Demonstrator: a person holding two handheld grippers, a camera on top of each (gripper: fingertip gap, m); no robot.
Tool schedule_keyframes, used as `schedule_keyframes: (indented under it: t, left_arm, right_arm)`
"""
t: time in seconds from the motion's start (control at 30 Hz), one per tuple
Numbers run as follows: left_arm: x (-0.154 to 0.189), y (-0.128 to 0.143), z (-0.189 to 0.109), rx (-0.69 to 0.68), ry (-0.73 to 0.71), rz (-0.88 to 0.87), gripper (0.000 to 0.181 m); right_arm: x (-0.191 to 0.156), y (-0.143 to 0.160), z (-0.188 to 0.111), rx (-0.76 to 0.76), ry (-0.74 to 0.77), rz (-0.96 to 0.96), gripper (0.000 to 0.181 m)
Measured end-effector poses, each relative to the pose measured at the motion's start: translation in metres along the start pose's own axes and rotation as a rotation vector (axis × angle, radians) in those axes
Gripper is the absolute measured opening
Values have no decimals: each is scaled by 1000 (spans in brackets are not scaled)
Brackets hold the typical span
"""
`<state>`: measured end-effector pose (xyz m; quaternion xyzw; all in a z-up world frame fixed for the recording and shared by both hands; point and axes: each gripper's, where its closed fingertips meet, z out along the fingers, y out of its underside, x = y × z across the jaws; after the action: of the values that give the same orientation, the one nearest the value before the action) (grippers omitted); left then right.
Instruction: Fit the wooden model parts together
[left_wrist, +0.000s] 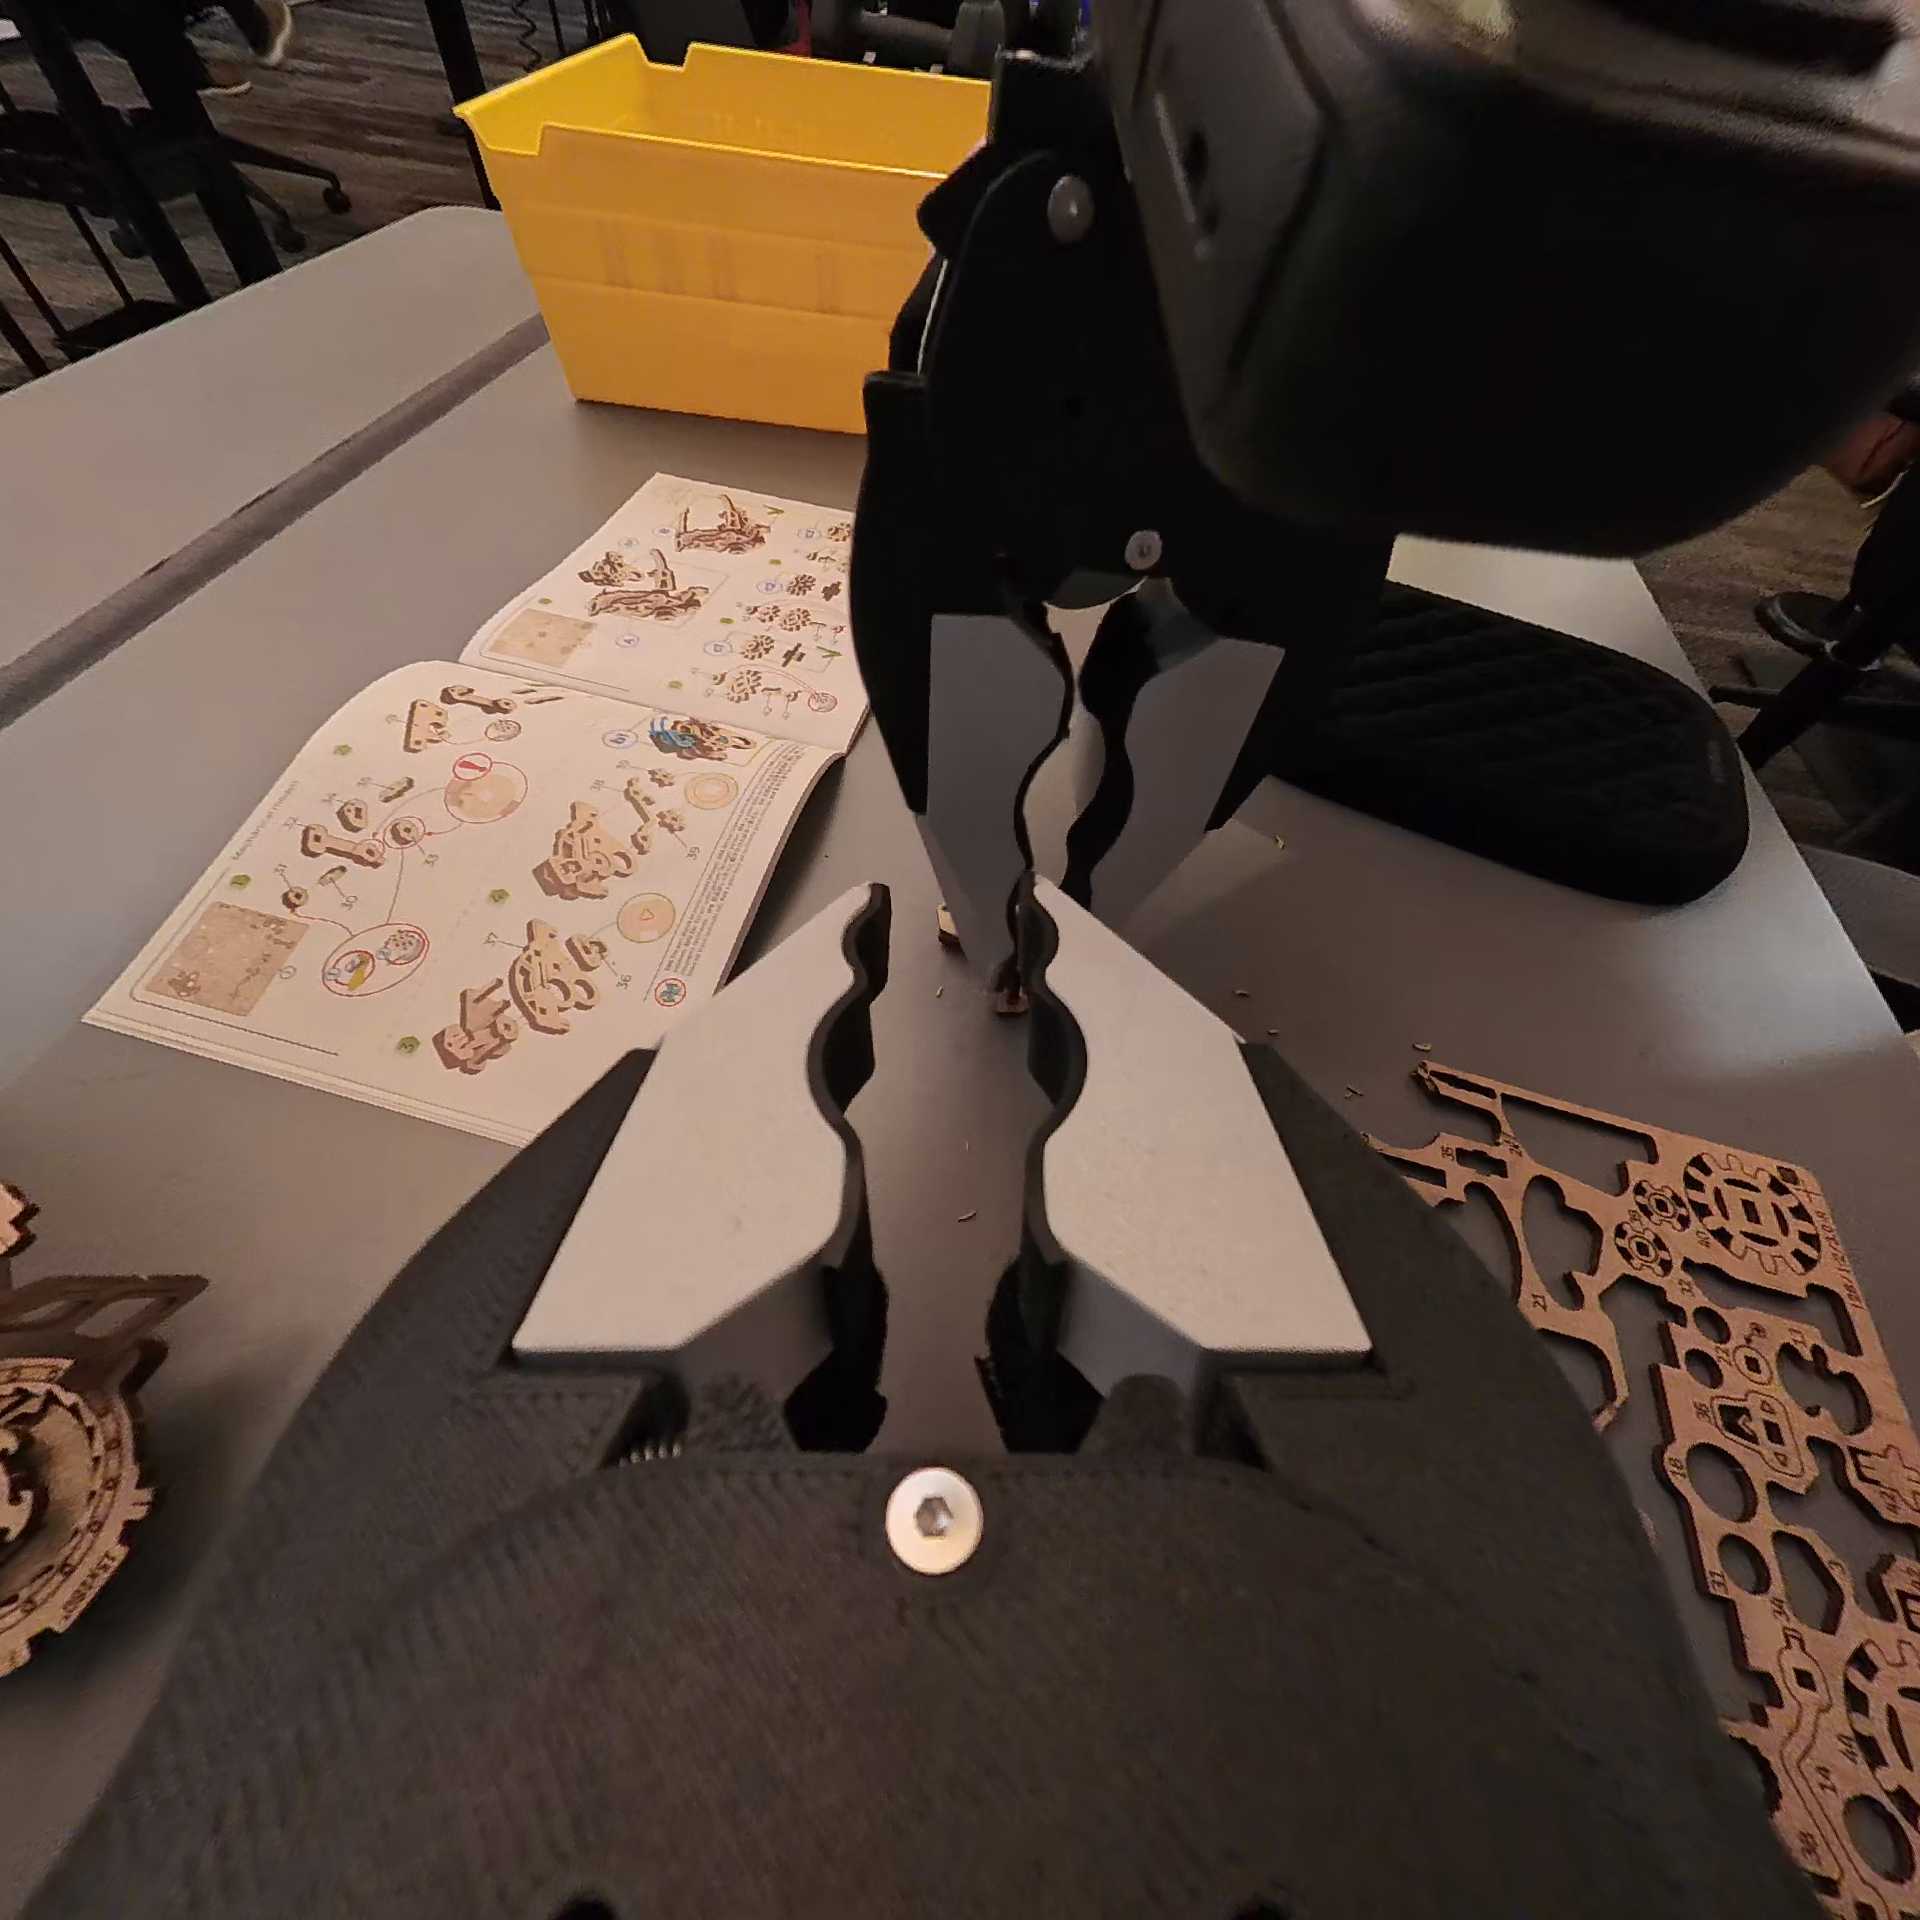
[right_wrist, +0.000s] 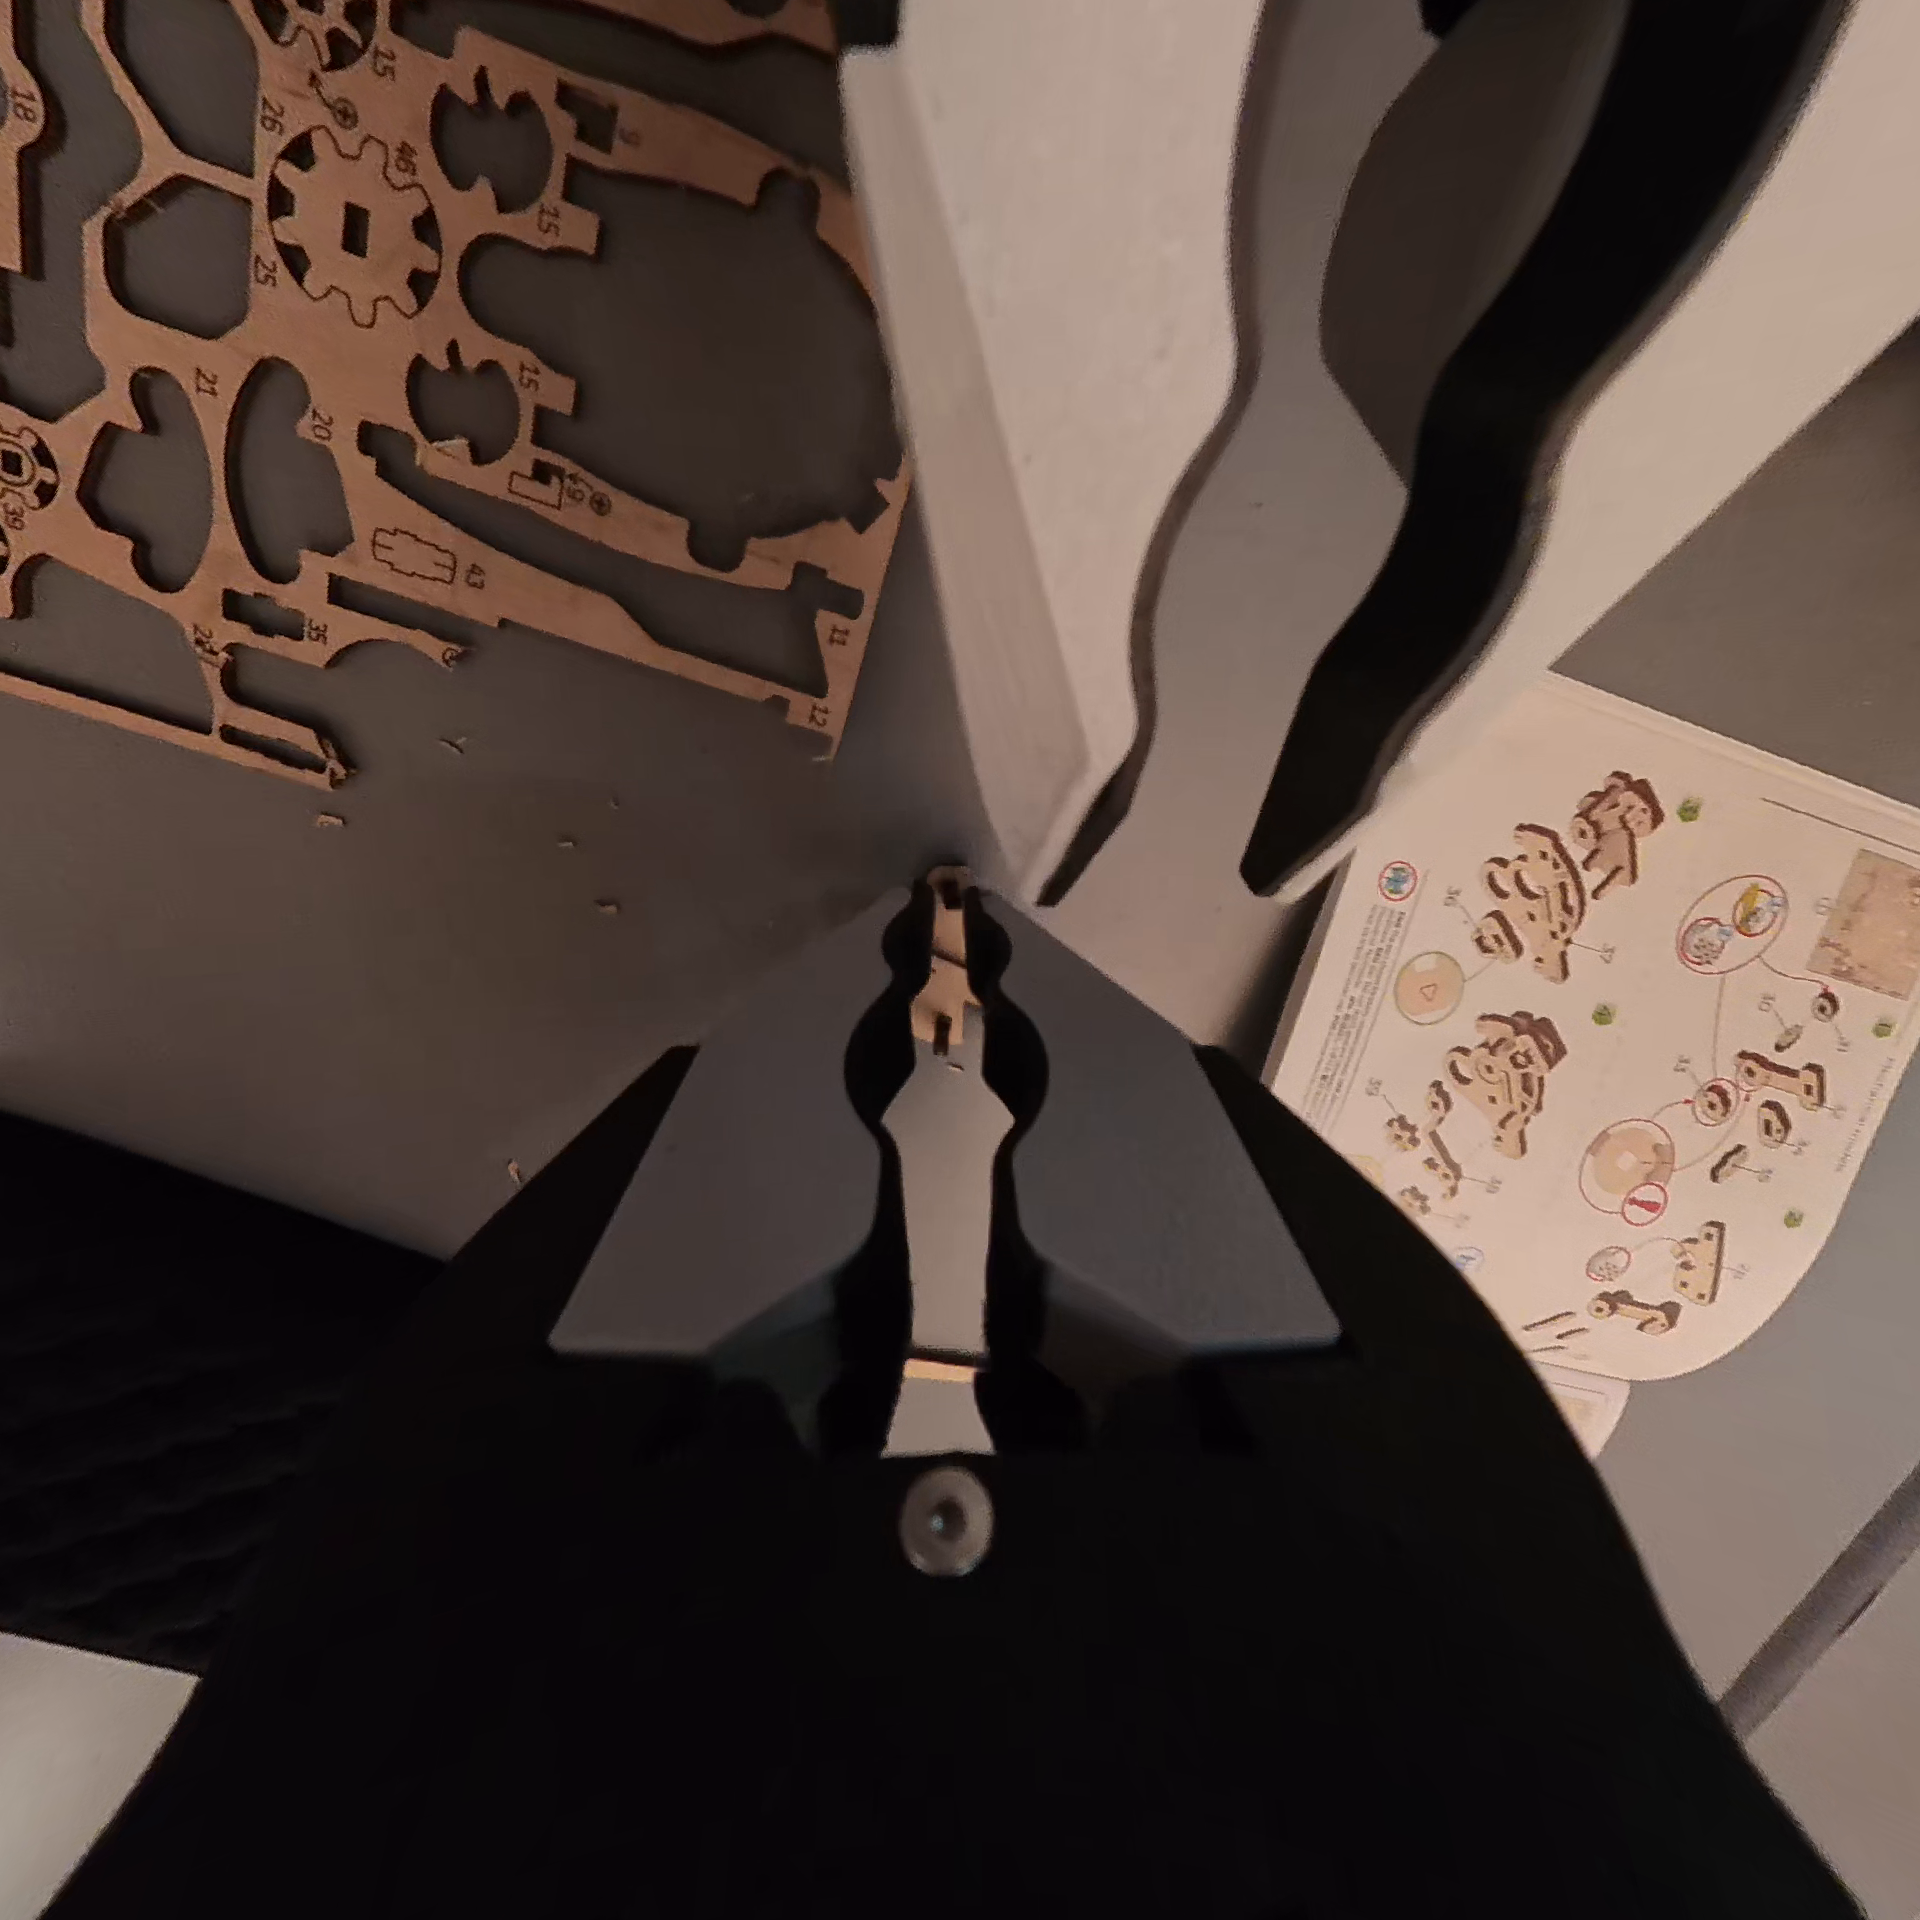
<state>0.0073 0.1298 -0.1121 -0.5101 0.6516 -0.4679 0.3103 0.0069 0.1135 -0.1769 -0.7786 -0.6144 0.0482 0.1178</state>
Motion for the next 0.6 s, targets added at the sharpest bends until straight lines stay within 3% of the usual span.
schedule_keyframes:
  t: [0.6]
  left_arm:
    - [2,2,2,-11,8,-2,21]
  right_arm:
    - [-1,0,0,22,-16,3,1]
